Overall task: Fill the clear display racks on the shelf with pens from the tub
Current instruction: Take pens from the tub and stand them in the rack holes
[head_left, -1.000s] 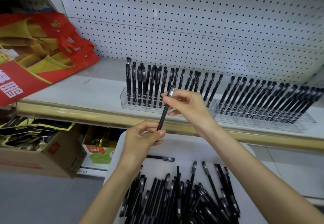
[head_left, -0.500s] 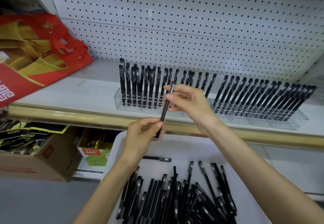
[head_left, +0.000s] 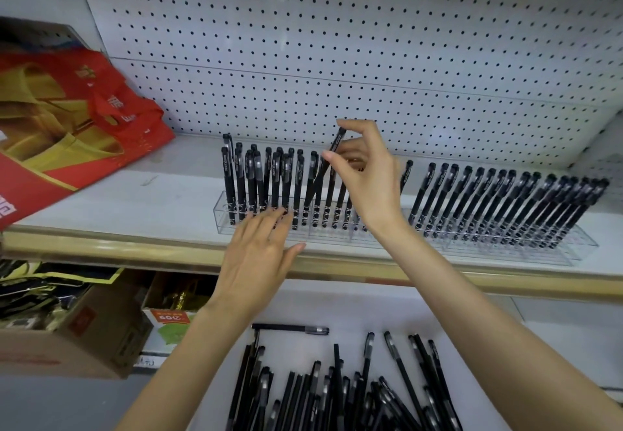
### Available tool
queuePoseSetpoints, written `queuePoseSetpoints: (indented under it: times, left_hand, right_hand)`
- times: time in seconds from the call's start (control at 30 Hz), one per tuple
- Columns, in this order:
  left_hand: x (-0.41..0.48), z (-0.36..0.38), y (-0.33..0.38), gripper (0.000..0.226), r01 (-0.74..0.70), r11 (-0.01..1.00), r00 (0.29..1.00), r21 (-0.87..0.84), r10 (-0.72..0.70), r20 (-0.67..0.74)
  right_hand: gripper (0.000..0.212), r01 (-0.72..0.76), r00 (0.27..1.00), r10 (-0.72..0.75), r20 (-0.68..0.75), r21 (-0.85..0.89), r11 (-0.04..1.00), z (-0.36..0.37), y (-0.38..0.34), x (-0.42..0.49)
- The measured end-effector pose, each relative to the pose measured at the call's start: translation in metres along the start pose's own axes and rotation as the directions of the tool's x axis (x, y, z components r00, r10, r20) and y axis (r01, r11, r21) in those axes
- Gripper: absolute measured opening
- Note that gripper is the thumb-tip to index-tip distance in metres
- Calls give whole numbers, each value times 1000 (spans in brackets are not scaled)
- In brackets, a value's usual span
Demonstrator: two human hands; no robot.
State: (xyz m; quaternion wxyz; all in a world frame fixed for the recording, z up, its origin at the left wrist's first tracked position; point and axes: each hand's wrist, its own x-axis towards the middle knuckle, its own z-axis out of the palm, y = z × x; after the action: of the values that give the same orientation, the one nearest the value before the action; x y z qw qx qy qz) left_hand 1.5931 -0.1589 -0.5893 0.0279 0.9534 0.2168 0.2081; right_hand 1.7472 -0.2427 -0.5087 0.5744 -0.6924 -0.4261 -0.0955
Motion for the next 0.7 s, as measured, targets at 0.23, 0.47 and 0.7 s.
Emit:
queuePoseSetpoints:
  times: [0.23, 0.47, 0.7]
  left_hand:
    - [1, 1, -2, 56, 2, 1000, 999, 5, -2, 45]
    - [6, -1, -2, 55, 0, 1000, 998, 22, -1, 61]
    - [6, -2, -4, 60, -9, 1000, 997, 9, 8, 77]
  right_hand:
    - [37, 68, 998, -65, 25, -106, 992, 8, 11, -1]
    - [39, 133, 990, -122, 74, -162, 978, 15, 13, 4]
    - [34, 266, 959, -219, 178, -312, 912, 24, 32, -8]
